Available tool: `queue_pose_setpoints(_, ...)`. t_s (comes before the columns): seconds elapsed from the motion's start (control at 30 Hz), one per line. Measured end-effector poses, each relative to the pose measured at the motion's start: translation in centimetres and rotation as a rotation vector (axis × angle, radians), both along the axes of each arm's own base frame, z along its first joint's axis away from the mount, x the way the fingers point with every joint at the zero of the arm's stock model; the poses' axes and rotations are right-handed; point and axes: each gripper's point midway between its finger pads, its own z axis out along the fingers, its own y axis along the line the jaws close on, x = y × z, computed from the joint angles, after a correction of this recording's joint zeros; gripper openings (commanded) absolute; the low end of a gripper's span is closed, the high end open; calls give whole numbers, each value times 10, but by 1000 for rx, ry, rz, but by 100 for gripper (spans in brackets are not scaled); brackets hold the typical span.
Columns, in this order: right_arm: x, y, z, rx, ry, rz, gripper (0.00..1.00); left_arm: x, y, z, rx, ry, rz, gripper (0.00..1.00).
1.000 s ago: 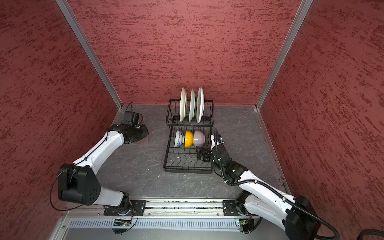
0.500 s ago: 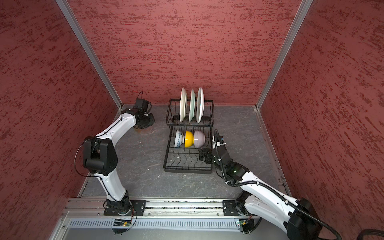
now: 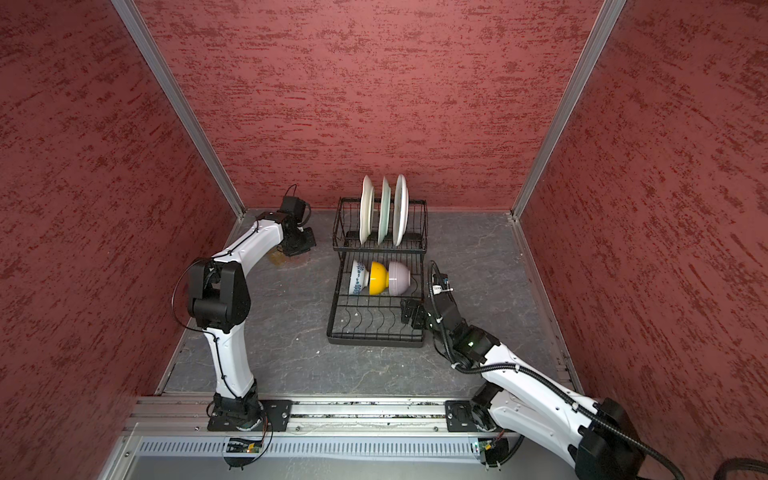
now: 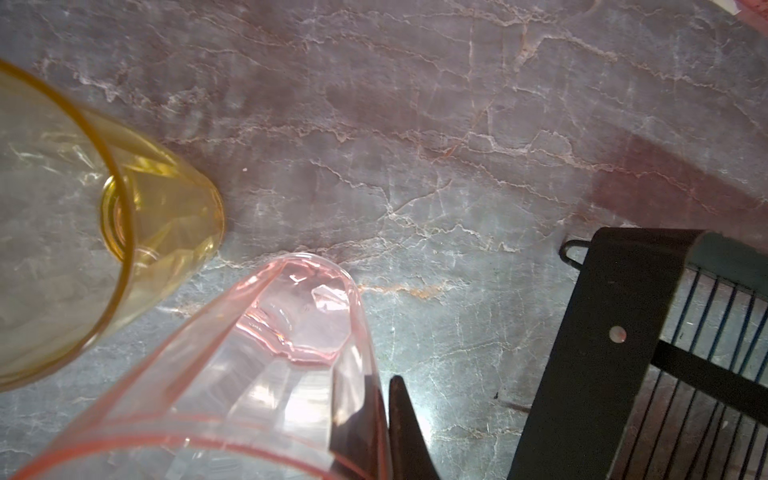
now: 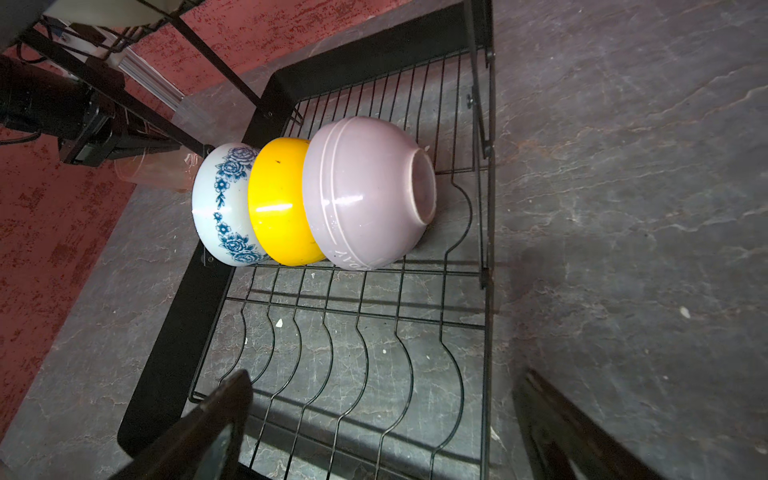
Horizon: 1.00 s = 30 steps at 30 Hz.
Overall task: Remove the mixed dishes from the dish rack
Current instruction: 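Set the pink glass upright beside the amber glass with the left gripper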
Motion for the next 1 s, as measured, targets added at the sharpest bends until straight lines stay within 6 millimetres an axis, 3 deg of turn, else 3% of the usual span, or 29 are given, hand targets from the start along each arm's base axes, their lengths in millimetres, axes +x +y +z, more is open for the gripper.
queue_pose_setpoints(0.7, -10, -10, -1, 30, 18, -31, 99, 16, -7, -24, 38, 76, -50, 4)
queue_pose_setpoints(1.0, -12, -12, -9, 23, 36, -35, 99, 16, -9, -20, 48, 82, -72, 17)
